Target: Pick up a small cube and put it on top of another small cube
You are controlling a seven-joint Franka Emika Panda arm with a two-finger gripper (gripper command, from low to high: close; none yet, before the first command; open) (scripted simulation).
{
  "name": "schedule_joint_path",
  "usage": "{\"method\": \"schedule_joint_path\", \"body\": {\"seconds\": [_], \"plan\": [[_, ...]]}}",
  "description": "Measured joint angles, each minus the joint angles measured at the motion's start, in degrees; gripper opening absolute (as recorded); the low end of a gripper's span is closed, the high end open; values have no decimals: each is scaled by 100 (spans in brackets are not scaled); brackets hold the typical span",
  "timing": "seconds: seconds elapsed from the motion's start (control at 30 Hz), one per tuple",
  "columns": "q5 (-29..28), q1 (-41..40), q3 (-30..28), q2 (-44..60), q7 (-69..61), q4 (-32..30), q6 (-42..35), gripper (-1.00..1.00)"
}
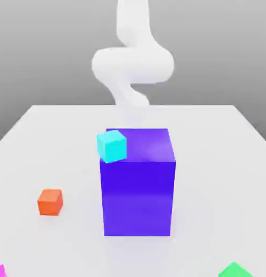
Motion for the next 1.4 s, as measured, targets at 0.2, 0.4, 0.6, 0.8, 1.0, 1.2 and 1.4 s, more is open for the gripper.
{"method": "schedule_joint_path", "body": {"seconds": [0.2, 0.4, 0.6, 0.8, 1.0, 1.2, 1.4], "plan": [[-79, -406, -54, 1282, 614, 251, 241, 0], [-131, -728, -191, 2528, 1193, 495, 476, 0], [-82, -1038, -397, 3774, 1700, 740, 709, 0], [116, -1330, -559, 5025, 2110, 983, 948, 0], [468, -1601, -727, 6284, 2415, 1230, 1173, 0], [784, -1866, -659, 7537, 2485, 1505, 1740, 0], [821, -1888, -632, 7693, 2461, 1543, 1862, -100]]}}
